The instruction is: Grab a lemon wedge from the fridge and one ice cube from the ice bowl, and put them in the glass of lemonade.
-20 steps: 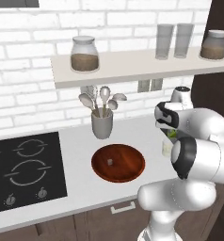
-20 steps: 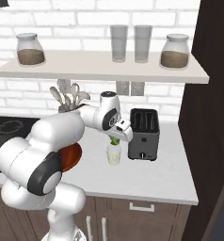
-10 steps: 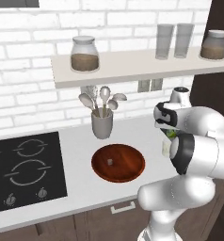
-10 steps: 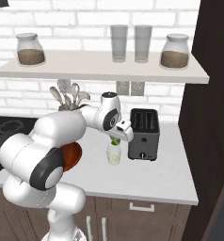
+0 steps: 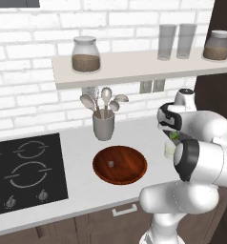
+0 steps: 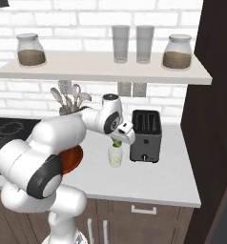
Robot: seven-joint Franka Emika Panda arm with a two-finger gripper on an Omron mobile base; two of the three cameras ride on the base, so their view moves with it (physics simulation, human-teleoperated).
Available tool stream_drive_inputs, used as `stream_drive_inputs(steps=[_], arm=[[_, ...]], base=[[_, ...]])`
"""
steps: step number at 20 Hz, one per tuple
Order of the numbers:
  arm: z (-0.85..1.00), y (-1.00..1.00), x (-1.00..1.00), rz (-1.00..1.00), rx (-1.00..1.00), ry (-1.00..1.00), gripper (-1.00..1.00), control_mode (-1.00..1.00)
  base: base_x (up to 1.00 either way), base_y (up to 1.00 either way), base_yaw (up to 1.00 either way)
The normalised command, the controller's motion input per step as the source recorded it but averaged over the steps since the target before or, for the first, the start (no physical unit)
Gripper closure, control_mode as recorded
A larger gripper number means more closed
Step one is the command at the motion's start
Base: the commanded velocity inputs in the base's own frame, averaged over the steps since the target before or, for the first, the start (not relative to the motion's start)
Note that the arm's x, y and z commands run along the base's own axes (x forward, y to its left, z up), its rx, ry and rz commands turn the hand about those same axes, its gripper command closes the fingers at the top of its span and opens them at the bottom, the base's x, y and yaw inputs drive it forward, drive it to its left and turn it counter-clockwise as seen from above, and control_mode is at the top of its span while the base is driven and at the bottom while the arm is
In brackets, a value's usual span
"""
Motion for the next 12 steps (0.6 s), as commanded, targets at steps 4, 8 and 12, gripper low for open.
stream_drive_inputs(steps=[4,8,12], arm=[[0.01,0.0,0.0,0.0,0.0,0.0,1.0,-1.0],[0.0,0.0,-0.05,0.0,0.0,0.0,1.0,-1.0],[0.01,0.0,0.0,0.0,0.0,0.0,1.0,-1.0]], base=[[0.0,0.0,0.0],[0.0,0.0,0.0],[0.0,0.0,0.0]])
